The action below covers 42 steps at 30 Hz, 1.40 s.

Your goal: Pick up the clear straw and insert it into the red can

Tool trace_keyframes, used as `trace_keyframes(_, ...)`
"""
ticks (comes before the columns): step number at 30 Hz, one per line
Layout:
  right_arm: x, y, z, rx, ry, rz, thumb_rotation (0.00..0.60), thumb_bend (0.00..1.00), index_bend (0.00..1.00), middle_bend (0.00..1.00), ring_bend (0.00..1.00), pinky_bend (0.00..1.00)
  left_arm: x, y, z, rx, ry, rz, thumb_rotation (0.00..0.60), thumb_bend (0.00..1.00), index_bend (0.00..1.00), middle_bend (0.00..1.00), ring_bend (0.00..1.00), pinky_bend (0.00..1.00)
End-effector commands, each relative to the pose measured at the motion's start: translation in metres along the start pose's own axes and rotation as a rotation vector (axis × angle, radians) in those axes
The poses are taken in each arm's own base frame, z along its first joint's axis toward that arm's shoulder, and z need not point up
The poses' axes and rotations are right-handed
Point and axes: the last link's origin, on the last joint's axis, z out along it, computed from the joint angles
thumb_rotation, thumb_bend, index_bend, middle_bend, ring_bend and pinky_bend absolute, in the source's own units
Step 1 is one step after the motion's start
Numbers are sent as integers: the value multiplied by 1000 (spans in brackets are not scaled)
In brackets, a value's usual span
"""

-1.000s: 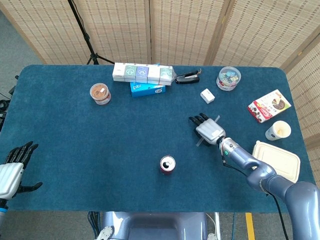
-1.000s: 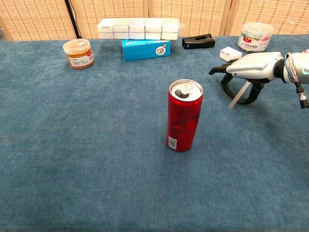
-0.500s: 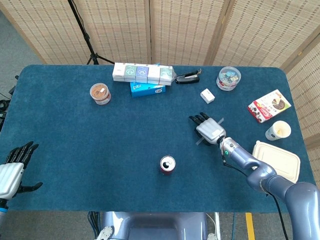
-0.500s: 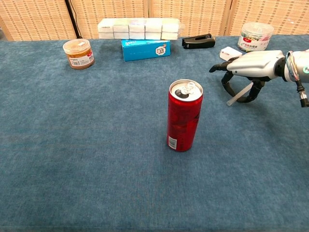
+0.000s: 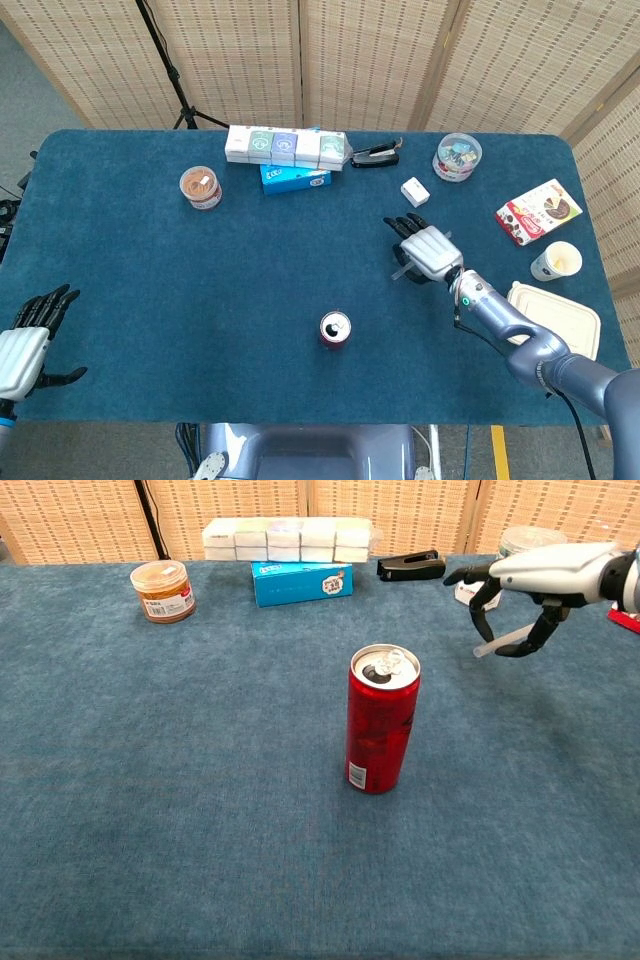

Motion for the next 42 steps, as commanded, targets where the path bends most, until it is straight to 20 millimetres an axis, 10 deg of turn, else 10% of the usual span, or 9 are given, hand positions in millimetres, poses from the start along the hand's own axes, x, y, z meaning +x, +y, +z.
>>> trace_keyframes(1, 17, 5, -13, -23, 57, 90, 600, 479, 561, 0, 0, 0, 1, -1, -1, -6, -1, -3, 600, 81, 0, 0, 0, 0)
trace_keyframes(28, 95, 11, -121, -88, 293, 811, 600, 544, 582, 0, 0, 0, 27, -9, -22, -9, 126, -30, 600, 84, 0, 0, 0, 0)
trace_keyframes(42, 104, -11, -132, -44, 264, 1122, 600, 580, 591, 0, 0, 0, 39, -9, -22, -5, 154, -59, 600, 92, 0, 0, 0, 0)
